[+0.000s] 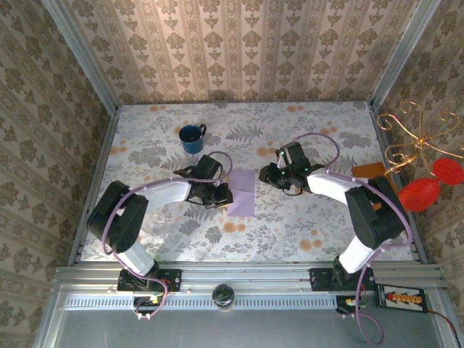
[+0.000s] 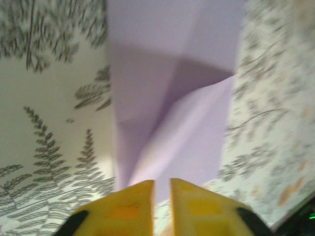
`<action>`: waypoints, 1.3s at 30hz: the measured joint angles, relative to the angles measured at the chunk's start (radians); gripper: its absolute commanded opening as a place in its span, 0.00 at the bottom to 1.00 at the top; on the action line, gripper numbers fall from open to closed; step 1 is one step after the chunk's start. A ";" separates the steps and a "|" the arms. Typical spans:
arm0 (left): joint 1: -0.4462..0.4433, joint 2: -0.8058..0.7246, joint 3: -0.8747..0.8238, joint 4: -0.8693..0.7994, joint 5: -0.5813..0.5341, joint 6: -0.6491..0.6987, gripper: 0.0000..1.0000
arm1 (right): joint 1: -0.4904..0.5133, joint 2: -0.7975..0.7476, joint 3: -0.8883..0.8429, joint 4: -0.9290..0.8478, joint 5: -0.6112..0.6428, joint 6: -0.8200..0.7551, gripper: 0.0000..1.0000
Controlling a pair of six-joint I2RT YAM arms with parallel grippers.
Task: Fold a paper plane with a square sheet of paper (pick it up from the middle)
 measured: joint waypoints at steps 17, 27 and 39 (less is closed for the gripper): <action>0.043 0.082 0.001 0.203 0.063 -0.032 0.26 | 0.126 0.040 -0.125 0.121 -0.018 0.270 0.39; 0.044 0.147 0.001 0.196 0.022 -0.032 0.26 | 0.138 0.063 -0.125 0.166 -0.024 0.311 0.38; 0.058 0.151 -0.011 0.216 0.008 -0.062 0.25 | 0.143 0.097 -0.125 0.249 -0.055 0.370 0.29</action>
